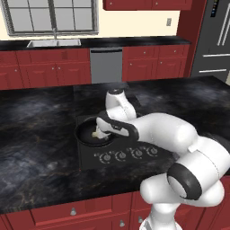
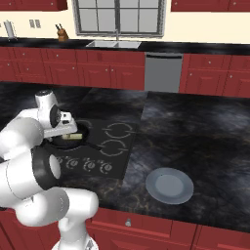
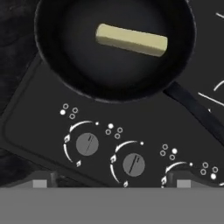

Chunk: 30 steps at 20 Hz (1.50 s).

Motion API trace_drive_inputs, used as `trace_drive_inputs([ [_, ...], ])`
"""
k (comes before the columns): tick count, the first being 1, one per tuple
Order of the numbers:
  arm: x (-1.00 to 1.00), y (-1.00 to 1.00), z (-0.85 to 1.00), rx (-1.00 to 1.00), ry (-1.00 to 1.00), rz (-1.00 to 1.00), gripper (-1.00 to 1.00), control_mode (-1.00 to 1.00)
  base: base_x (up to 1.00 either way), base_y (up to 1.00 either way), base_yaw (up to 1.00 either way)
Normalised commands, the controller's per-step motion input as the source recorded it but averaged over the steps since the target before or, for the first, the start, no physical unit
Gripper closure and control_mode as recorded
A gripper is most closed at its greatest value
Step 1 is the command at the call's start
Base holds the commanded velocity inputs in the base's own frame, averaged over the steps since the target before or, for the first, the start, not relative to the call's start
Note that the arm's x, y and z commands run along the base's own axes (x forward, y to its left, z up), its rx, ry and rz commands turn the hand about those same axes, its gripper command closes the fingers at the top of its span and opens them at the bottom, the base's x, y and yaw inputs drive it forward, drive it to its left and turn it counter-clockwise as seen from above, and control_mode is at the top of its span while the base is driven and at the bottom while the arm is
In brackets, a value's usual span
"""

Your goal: Pick up the butter stick and place it in the pan. Then turn on the burner for the pan.

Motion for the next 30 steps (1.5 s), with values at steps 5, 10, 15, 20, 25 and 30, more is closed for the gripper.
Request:
trace_drive_inputs([
  [5, -0.33, 0.23, -0.01, 0.01, 0.06, -0.32, -1.00, -1.00, 0.00, 0.00, 0.00],
  [10, -0.19, 0.00, -0.11, 0.02, 0.00, -0.12, -1.00, -1.00, 0.00, 0.00, 0.00],
  [15, -0.06, 0.00, -0.23, 0.03, -0.01, -0.04, -1.00, -1.00, 0.00, 0.00, 0.00],
  [20, 0.00, 0.00, -0.25, 0.04, 0.00, -0.08, -1.00, -1.00, 0.00, 0.00, 0.00],
  [25, 0.00, 0.01, -0.25, 0.02, -0.01, -0.15, -1.00, -1.00, 0.00, 0.00, 0.00],
  [30, 0.00, 0.04, -0.16, 0.00, 0.00, -0.10, -1.00, -1.00, 0.00, 0.00, 0.00],
])
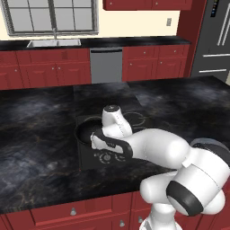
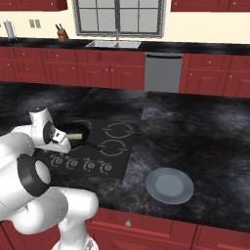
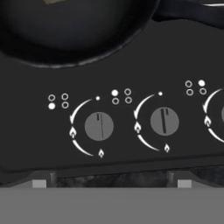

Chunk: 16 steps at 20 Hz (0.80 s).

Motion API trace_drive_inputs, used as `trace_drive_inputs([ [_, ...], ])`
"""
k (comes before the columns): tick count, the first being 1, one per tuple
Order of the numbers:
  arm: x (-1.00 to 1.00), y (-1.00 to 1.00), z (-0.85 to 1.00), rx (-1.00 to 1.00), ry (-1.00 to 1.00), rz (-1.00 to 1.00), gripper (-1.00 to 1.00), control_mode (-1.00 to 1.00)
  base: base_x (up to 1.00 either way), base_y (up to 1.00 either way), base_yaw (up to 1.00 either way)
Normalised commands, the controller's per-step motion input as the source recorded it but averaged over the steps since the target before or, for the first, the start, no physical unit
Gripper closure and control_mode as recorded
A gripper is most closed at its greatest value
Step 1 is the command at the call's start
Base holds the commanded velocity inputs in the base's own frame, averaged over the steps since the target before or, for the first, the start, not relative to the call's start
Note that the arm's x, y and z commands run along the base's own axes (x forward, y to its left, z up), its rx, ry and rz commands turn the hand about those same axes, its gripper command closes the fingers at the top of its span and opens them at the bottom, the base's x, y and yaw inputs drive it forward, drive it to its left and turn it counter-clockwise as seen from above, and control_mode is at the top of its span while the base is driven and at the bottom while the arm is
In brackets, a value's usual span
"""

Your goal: Pick up the butter stick and place it in the pan. Then turn on the burner for the pan.

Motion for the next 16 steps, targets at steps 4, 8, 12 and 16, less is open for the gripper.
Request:
trace_drive_inputs([
  [4, 0.00, 0.07, -0.15, 0.01, 0.00, -0.06, -1.00, -1.00, 0.00, 0.00, 0.00],
  [8, 0.03, 0.05, -0.21, 0.00, -0.03, -0.03, -1.00, -1.00, 0.00, 0.00, 0.00],
  [12, 0.04, 0.03, -0.22, 0.00, -0.04, -0.01, -1.00, -1.00, 0.00, 0.00, 0.00],
  [16, 0.03, 0.02, -0.16, 0.00, -0.03, -0.01, -1.00, -1.00, 0.00, 0.00, 0.00],
])
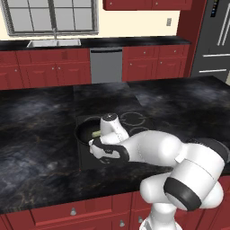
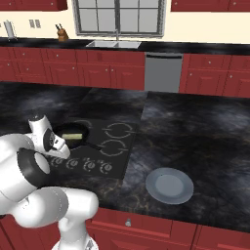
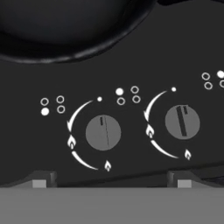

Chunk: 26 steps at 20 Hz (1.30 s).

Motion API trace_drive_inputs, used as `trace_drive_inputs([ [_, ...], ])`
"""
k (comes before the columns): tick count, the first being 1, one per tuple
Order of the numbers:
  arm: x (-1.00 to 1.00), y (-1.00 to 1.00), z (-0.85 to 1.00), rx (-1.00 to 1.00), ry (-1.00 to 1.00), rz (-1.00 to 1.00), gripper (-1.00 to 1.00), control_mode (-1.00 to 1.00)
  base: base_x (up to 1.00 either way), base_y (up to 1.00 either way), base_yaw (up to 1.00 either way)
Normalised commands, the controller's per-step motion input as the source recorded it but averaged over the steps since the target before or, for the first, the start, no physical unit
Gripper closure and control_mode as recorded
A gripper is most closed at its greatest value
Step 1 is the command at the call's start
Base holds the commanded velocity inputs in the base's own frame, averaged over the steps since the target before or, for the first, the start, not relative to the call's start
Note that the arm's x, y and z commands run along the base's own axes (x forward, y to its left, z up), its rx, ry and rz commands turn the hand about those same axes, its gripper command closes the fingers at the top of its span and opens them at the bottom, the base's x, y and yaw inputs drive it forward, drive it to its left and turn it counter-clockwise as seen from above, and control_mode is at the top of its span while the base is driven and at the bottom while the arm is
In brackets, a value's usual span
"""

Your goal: Pick up the butter stick and place it in the pan. Then turn on the burner for the pan.

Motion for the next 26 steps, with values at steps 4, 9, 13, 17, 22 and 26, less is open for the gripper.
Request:
trace_drive_inputs([
  [4, 0.00, 0.02, -0.11, 0.00, -0.02, 0.00, -1.00, -1.00, 0.00, 0.00, 0.00],
  [9, 0.00, 0.00, -0.10, 0.00, -0.02, 0.00, -1.00, -1.00, 0.00, 0.00, 0.00],
  [13, 0.02, 0.00, -0.10, 0.00, -0.01, 0.00, -1.00, -1.00, 0.00, 0.00, 0.00],
  [17, 0.05, 0.00, -0.01, 0.00, 0.00, 0.00, -1.00, -1.00, 0.00, 0.00, 0.00],
  [22, 0.06, 0.00, -0.02, 0.00, 0.00, 0.00, -1.00, -1.00, 0.00, 0.00, 0.00],
  [26, 0.07, 0.00, -0.07, 0.00, 0.00, 0.00, -1.00, -1.00, 0.00, 0.00, 0.00],
])
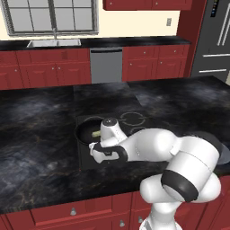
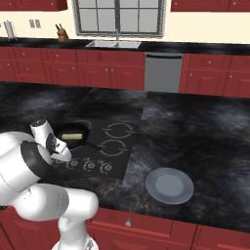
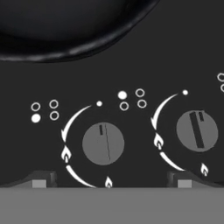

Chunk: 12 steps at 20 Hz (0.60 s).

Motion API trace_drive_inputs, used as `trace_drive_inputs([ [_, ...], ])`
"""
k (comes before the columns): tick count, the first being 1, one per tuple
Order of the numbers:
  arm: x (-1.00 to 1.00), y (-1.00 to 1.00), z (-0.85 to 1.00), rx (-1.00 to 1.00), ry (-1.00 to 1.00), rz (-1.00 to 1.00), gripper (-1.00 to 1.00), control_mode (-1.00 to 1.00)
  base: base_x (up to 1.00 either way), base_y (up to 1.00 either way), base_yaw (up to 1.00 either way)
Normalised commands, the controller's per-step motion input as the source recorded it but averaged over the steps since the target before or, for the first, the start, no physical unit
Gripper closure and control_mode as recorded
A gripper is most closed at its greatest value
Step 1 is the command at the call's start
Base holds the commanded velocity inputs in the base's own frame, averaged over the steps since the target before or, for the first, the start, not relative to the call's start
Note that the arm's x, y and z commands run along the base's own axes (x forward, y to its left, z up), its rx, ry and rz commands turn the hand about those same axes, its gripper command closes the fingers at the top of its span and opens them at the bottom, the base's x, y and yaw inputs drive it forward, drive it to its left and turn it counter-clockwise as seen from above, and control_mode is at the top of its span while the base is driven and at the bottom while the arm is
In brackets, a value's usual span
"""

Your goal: Pick up the butter stick and place it in the pan. Then turn on the burner for the pan.

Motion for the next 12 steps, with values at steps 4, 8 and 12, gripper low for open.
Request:
trace_drive_inputs([
  [4, 0.04, 0.01, -0.07, 0.00, 0.00, 0.00, -1.00, -1.00, 0.00, 0.00, 0.00],
  [8, 0.00, 0.03, -0.07, 0.00, 0.00, 0.00, -1.00, -1.00, 0.00, 0.00, 0.00],
  [12, 0.02, 0.02, -0.11, 0.00, 0.00, 0.00, -1.00, -1.00, 0.00, 0.00, 0.00],
])
